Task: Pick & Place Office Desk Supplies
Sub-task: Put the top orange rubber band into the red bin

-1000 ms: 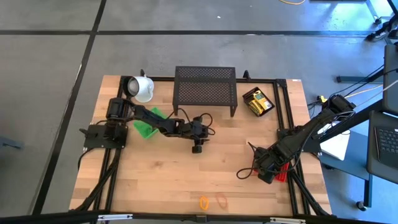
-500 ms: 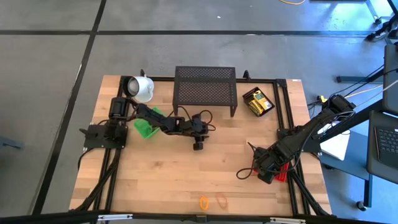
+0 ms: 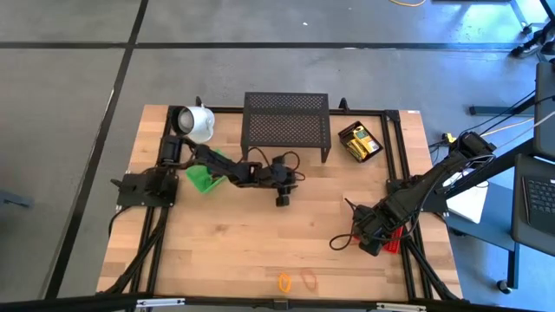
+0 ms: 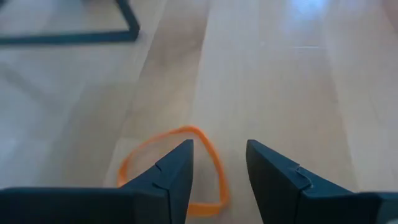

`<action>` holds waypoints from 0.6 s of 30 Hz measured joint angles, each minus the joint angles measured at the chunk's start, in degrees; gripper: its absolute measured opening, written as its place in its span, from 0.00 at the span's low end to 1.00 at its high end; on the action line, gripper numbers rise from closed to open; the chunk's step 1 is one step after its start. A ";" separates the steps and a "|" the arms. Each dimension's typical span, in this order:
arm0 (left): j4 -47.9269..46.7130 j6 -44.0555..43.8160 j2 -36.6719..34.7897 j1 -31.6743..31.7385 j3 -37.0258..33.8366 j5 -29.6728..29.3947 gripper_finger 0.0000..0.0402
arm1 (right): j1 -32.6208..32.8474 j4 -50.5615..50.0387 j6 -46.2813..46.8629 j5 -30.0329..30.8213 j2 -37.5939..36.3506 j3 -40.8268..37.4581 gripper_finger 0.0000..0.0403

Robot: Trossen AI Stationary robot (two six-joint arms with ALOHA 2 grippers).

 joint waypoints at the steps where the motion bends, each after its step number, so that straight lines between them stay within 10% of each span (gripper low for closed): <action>1: -0.04 -1.35 0.33 0.44 0.01 1.16 0.36 | 0.00 0.11 0.01 0.15 0.00 0.00 0.52; 9: -6.18 -7.71 0.43 1.39 0.42 5.88 0.33 | 0.00 0.17 -0.47 0.59 0.00 0.02 0.51; 18: -8.80 -8.90 0.37 1.98 0.31 3.37 0.02 | 0.00 0.19 0.40 0.61 0.00 0.02 0.51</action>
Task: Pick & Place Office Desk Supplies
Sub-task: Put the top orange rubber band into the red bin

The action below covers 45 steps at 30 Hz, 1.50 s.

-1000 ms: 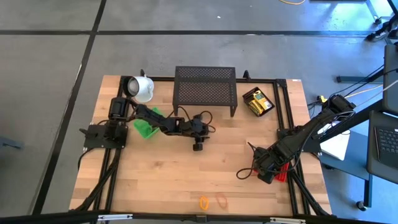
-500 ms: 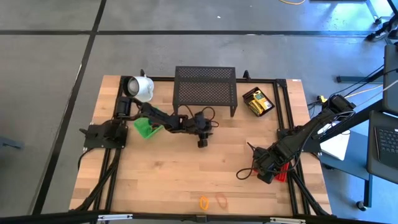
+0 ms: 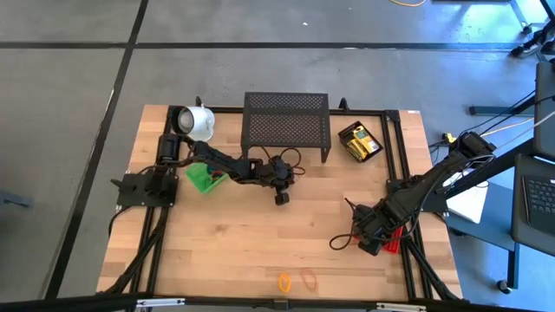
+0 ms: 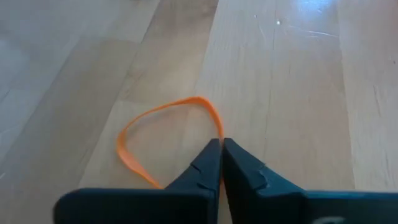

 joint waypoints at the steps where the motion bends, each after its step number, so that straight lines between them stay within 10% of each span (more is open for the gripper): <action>1: 0.00 -0.08 0.02 0.23 -0.02 0.28 0.02 | 0.00 0.00 0.11 0.00 0.00 0.00 0.51; 14: 5.05 0.51 -2.72 -3.03 -0.60 10.86 0.01 | 0.02 -1.99 -0.92 3.22 -0.02 4.92 0.51; 29: 14.59 -1.01 -9.87 -10.30 -0.39 12.56 0.00 | 0.00 15.52 -30.38 44.56 -0.07 11.96 0.51; 45: 23.63 -0.10 -15.15 -15.89 -0.26 12.73 0.01 | -2.86 34.87 -56.68 46.50 -0.04 11.96 0.52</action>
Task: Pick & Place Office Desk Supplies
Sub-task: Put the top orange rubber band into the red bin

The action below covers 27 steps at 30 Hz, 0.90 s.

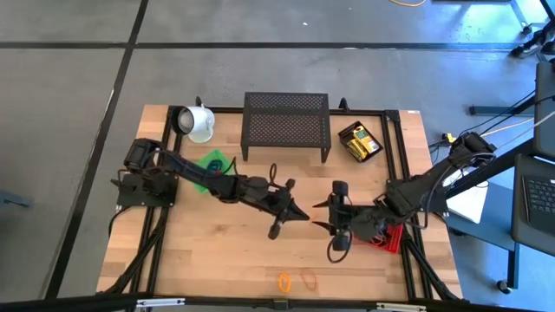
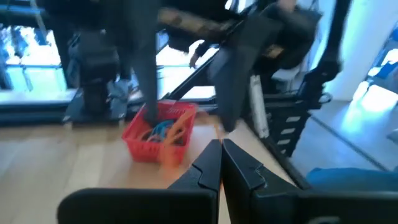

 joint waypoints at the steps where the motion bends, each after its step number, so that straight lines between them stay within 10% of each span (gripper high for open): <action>1: 0.83 0.00 0.00 -0.18 0.00 0.30 0.00 | -0.34 0.53 -0.65 -0.10 0.00 0.00 0.52; 17: 7.04 2.66 0.00 -0.31 0.02 -0.17 0.01 | -3.89 1.78 -1.64 -10.72 0.02 -0.02 0.50; 27: 7.16 2.74 0.00 -0.31 0.02 -0.19 0.01 | -3.89 1.78 -0.07 -10.70 0.02 -0.02 0.20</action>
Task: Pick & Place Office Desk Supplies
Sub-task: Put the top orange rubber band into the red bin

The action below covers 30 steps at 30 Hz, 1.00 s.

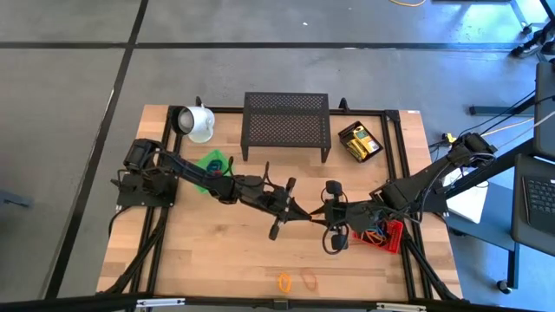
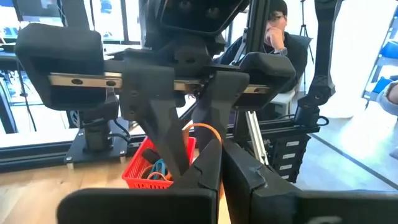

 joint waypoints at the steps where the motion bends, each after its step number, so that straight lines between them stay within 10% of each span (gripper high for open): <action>1: 0.03 0.00 0.00 0.01 0.00 0.00 0.01 | 0.00 0.00 0.00 0.00 0.00 0.00 0.16; 5: 0.03 -0.05 0.00 0.07 0.00 -0.05 0.01 | 0.00 -0.02 -0.02 0.00 0.00 0.00 0.02; 17: -0.68 0.26 0.00 -0.67 0.00 -0.38 0.19 | 0.00 -2.72 6.48 -3.80 0.00 -0.02 0.01; 30: -13.00 -1.34 0.04 -0.68 0.02 -3.67 0.36 | 3.48 -25.57 38.42 -29.37 -1.07 -0.02 0.01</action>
